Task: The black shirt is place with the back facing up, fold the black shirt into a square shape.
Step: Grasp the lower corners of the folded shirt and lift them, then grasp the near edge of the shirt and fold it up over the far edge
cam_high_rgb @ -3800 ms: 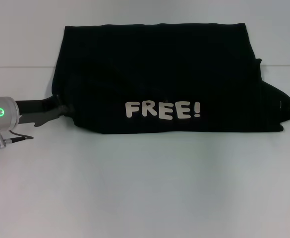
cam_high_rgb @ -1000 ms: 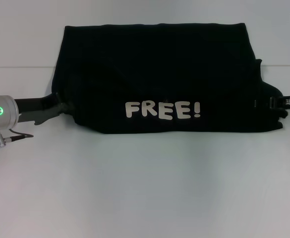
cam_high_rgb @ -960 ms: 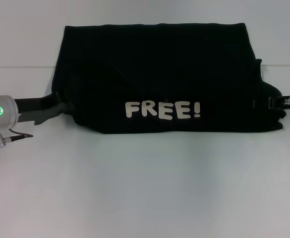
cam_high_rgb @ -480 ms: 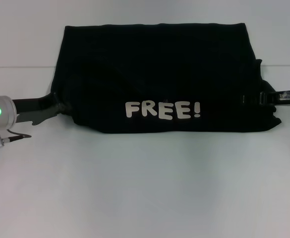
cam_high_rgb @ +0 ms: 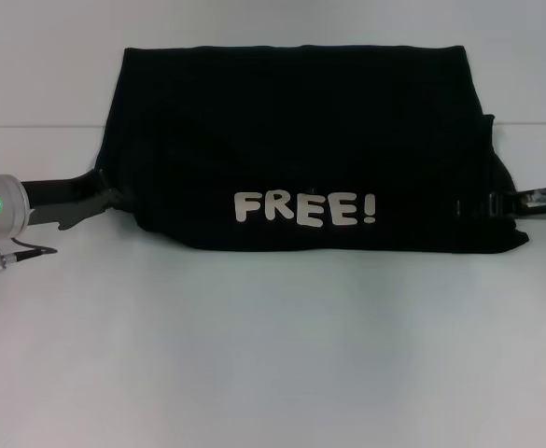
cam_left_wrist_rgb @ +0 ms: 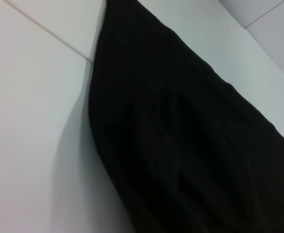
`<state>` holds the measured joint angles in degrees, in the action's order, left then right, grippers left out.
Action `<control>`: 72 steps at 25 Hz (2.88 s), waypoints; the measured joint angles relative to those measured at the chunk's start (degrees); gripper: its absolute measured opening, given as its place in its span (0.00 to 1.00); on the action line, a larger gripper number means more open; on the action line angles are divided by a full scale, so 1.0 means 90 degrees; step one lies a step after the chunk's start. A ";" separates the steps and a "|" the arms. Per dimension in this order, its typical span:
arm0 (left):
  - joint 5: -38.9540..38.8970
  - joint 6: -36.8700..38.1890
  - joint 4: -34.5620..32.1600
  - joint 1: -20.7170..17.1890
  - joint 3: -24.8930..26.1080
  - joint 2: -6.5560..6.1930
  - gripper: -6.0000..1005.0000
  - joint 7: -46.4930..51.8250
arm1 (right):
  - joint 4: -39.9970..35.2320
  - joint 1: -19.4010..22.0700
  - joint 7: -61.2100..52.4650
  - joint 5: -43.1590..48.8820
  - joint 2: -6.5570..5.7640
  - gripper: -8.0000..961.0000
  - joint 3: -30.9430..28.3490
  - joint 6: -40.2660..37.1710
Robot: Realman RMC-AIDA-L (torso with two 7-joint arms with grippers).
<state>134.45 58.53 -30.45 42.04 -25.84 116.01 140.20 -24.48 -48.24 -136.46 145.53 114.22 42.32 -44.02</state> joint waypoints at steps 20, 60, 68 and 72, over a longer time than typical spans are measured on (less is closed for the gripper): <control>-0.0150 0.0018 -0.0006 -0.0028 0.0000 0.0000 0.01 -0.0003 | -0.0397 -0.0047 -0.0793 0.0893 0.0004 0.83 -0.0005 -0.0433; 0.0678 0.4220 -0.0841 -0.0132 -0.0417 -0.0202 0.01 -0.0057 | -0.2303 0.1762 -0.0436 -0.0346 -0.0605 0.13 -0.0482 -0.4280; 0.1129 0.5804 -0.1409 -0.0609 -0.1029 0.0023 0.01 -0.0098 | -0.3141 0.2489 -0.0414 0.0005 -0.0529 0.13 -0.0551 -0.6031; 0.1324 0.6231 -0.1679 -0.0825 -0.1332 0.0148 0.01 -0.0117 | -0.3102 0.2581 -0.0171 0.0108 -0.0545 0.13 -0.0768 -0.6329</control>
<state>146.37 114.60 -45.55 34.62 -37.83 117.35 139.15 -52.40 -25.01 -138.00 146.50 109.32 35.41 -100.98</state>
